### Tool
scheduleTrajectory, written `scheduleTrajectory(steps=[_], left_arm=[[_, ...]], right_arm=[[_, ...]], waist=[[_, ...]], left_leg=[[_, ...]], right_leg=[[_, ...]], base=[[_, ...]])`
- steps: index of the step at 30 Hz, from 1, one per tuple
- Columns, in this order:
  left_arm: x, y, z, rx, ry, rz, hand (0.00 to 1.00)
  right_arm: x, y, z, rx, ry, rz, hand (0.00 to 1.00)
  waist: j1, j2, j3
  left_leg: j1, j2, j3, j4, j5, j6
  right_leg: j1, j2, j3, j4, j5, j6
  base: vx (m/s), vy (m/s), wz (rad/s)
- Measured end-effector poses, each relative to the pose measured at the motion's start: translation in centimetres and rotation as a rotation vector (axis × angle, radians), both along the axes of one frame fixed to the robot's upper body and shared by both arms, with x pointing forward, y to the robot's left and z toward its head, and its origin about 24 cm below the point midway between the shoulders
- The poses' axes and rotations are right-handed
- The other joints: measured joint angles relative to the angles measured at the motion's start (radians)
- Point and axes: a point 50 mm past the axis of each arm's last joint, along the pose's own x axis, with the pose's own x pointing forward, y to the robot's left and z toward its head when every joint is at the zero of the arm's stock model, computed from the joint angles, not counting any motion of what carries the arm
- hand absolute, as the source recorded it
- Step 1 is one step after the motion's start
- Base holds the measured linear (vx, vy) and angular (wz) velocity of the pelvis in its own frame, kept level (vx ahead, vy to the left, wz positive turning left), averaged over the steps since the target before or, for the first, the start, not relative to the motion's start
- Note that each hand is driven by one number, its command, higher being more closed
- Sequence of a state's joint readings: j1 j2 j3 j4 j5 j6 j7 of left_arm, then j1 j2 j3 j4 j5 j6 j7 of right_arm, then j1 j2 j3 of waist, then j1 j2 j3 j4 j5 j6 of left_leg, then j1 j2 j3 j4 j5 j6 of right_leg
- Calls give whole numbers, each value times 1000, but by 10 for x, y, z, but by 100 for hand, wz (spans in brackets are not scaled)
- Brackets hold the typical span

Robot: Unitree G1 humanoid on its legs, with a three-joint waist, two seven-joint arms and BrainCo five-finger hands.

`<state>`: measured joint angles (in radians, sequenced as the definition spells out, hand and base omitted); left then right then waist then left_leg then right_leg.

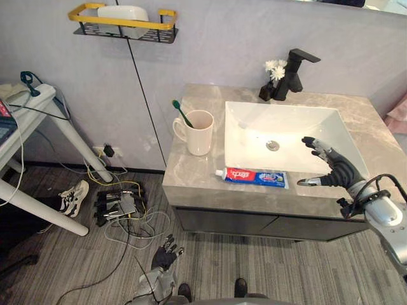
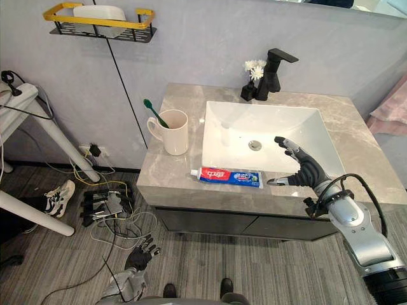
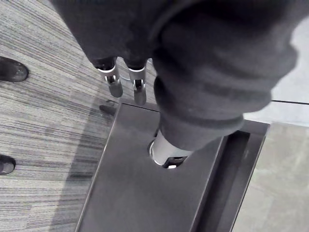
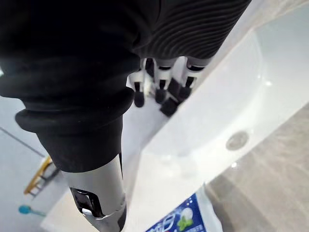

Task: Organize washtable

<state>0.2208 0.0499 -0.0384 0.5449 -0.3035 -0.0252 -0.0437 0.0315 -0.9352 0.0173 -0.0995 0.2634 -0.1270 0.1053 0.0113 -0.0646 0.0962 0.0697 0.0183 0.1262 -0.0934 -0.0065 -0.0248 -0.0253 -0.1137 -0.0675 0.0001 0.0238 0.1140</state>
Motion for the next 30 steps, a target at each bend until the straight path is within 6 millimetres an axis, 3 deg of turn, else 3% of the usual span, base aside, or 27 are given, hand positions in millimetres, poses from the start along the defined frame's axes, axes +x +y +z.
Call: scheduleTrajectory(steps=[6,18,23,30], left_arm=[[7,-3,2,-6,-22,0,0],[18,-7,5,-17,-43,-5,0],[19,-13,4,-23,-42,-27,0],[20,-22,2,-23,-31,-96,0]], right_arm=[[8,-13,18,-26,-67,-59,0],[17,3,21,-24,-85,-1,0],[16,16,3,-29,-8,65,0],[14,29,-31,-29,91,101,0]], waist=[[-15,-7,2],[-22,9,12],[4,20,18],[6,24,21]], left_leg=[[6,21,2,1,-5,8],[-29,8,15,64,-41,37],[-42,9,11,76,-43,39],[-64,11,9,95,-38,33]], right_leg=[[-8,22,17,12,64,-3],[-16,8,20,-6,133,-12],[-20,8,20,-7,133,-12],[-32,9,14,-7,138,-8]], base=[[23,20,-3],[-17,31,-3],[0,0,0],[-2,-3,0]])
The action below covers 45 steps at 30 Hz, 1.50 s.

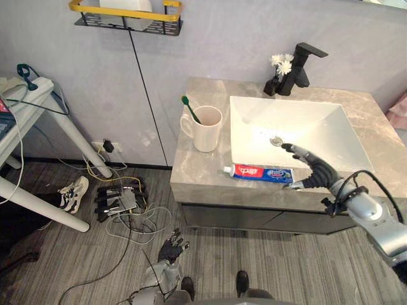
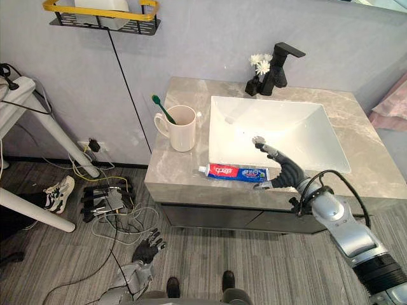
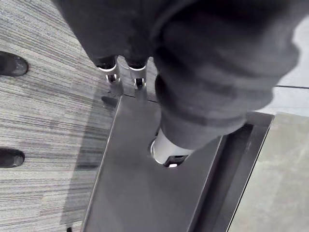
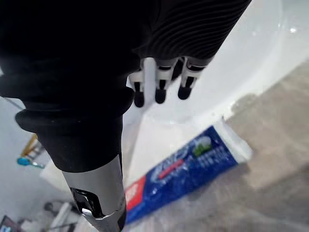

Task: Organize washtable

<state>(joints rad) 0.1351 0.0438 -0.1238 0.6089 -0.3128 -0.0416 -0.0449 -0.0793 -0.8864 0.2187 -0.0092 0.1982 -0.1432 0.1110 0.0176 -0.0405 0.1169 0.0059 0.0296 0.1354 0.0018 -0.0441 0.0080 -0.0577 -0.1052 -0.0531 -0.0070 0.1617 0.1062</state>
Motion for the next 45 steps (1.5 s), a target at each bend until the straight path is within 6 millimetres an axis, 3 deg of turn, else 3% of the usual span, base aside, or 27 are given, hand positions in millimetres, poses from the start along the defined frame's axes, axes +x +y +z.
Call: scheduleTrajectory(steps=[7,9,10,12,14,19,30,40,45], left_arm=[[-2,3,-2,10,10,-34,0],[-3,5,-2,21,15,-45,0],[-4,8,-3,30,22,-46,0],[-9,8,-7,28,52,-47,0],[-10,6,-9,24,63,-54,0],[-12,9,-10,37,73,-61,0],[-16,12,-14,47,97,-66,0],[-20,7,-17,44,117,-83,0],[-21,8,-19,45,124,-83,0]], right_arm=[[-1,1,-12,-33,31,0,0],[-1,2,-12,-32,29,3,0],[-1,2,-12,-30,29,6,0],[-1,2,-14,-29,32,4,0],[-1,1,-15,-36,38,-2,0],[-1,1,-15,-37,37,-3,0],[3,-1,-12,-38,22,-15,0],[4,-1,-12,-37,21,-16,0],[11,3,-2,-31,-18,-4,0]], waist=[[1,-16,11],[2,-33,18],[3,-59,18],[2,-60,21],[0,-56,19],[1,-80,19],[4,-81,18],[24,-76,15],[24,-77,15]], left_leg=[[-13,-4,1,2,4,-6],[-12,-14,1,-2,10,-14],[-12,-33,5,-4,12,-17],[3,-31,3,-32,35,-26],[11,-29,3,-56,47,-29],[8,-35,3,-58,48,-22],[9,-39,4,-58,39,-18],[16,-33,6,-72,43,-22],[16,-35,5,-74,47,-17]], right_leg=[[-1,-4,0,-16,-2,-1],[0,-12,1,-14,-32,-5],[0,-33,2,-13,-86,-5],[-6,-35,1,-5,-110,3],[-10,-32,1,-3,-111,3],[-11,-33,2,-8,-103,6],[-11,-33,1,-8,-98,9],[-12,-25,0,-9,-93,3],[-12,-25,0,-12,-93,3]], base=[[-23,-15,0],[-29,-44,1],[-14,-47,1],[-2,-71,0],[14,-51,-2],[15,0,1],[14,3,0],[-19,-11,-1],[0,0,0]])
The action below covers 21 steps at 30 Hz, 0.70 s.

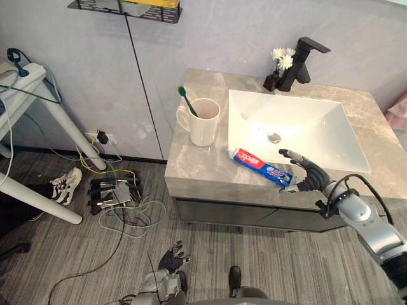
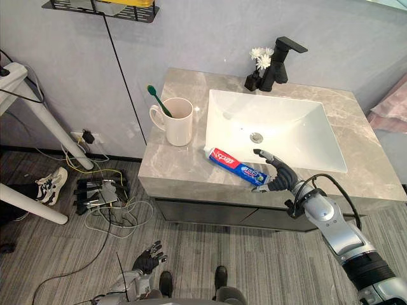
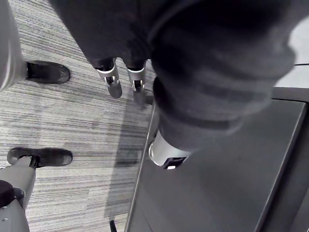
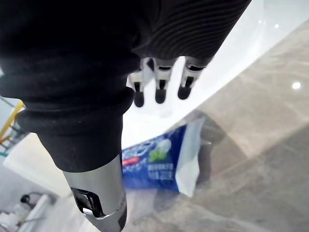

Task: Organize washtable

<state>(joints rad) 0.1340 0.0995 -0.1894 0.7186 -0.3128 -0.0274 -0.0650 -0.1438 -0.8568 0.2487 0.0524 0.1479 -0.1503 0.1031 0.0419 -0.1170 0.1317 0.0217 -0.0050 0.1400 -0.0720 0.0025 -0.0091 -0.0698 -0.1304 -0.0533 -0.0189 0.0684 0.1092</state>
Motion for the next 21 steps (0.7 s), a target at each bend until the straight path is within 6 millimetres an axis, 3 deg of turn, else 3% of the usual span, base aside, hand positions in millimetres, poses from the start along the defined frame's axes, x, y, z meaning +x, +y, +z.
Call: scheduleTrajectory(steps=[6,13,21], left_arm=[[0,0,0,-1,-3,1,0],[-2,-3,-3,-5,13,0,0],[-1,-3,-3,-5,9,-2,0]], right_arm=[[6,7,5,76,-32,-4,0],[9,13,7,111,-50,3,0],[9,15,6,119,-47,5,0]], waist=[[2,1,-1],[0,20,-10],[0,23,-9]], left_leg=[[0,6,-3,-1,0,0],[0,32,-4,0,-4,-5],[-6,36,-21,1,-6,-2]], right_leg=[[1,7,-1,-2,16,3],[-2,34,-1,-9,99,-8],[-4,42,-1,-11,109,-20]], base=[[0,0,0],[-31,10,-3],[-15,6,0]])
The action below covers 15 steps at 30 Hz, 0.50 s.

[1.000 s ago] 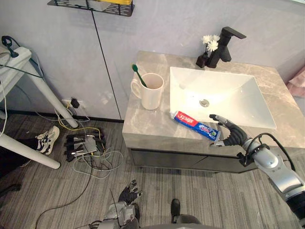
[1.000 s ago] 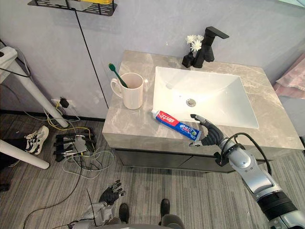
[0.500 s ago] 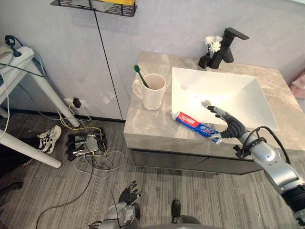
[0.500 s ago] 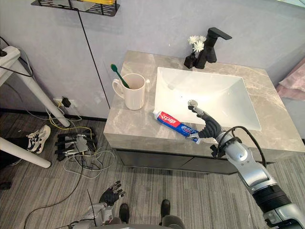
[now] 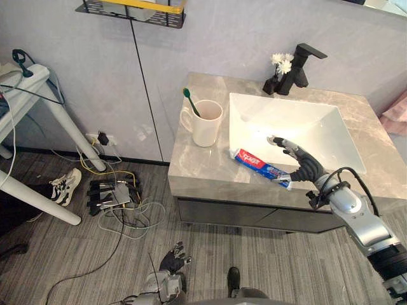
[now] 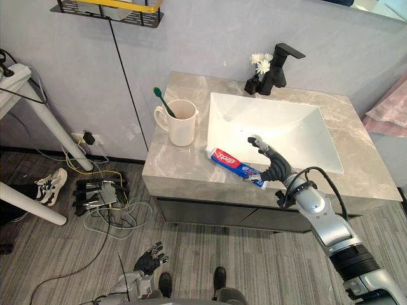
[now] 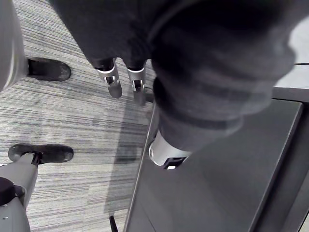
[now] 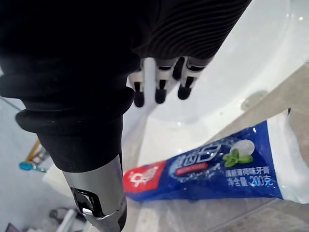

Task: Organize washtable

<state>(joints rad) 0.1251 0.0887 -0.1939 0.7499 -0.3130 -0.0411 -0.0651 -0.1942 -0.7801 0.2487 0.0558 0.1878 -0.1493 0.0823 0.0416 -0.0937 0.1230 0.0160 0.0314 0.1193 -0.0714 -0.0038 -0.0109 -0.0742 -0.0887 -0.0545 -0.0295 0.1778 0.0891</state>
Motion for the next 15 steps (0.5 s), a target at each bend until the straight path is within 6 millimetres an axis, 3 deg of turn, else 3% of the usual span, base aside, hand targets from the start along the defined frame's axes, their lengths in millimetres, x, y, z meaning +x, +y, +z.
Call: scheduleTrajectory(steps=[8,9,11,15], left_arm=[[0,-1,0,-3,0,1,0],[0,-1,0,-2,-2,1,0],[2,1,2,1,-11,3,0],[3,0,2,-5,-15,8,0]], right_arm=[[1,-3,-3,-6,14,-13,0],[1,-3,-3,-6,14,-13,0],[1,-3,-3,-7,13,-14,0],[2,-4,-3,-9,16,-19,0]], waist=[[0,3,3],[0,-1,4],[1,-25,12],[-1,-26,20]], left_leg=[[-4,2,-22,-1,6,-10],[-4,-1,-22,-1,7,-11],[2,-25,-19,-16,17,-19],[5,-17,-24,-30,38,-25]], right_leg=[[0,7,12,-9,-8,7],[0,4,16,-7,-18,18],[0,-21,33,-2,-95,15],[-10,-18,33,6,-107,15]], base=[[-10,-5,-1],[0,0,0],[-5,-27,4],[5,-37,0]])
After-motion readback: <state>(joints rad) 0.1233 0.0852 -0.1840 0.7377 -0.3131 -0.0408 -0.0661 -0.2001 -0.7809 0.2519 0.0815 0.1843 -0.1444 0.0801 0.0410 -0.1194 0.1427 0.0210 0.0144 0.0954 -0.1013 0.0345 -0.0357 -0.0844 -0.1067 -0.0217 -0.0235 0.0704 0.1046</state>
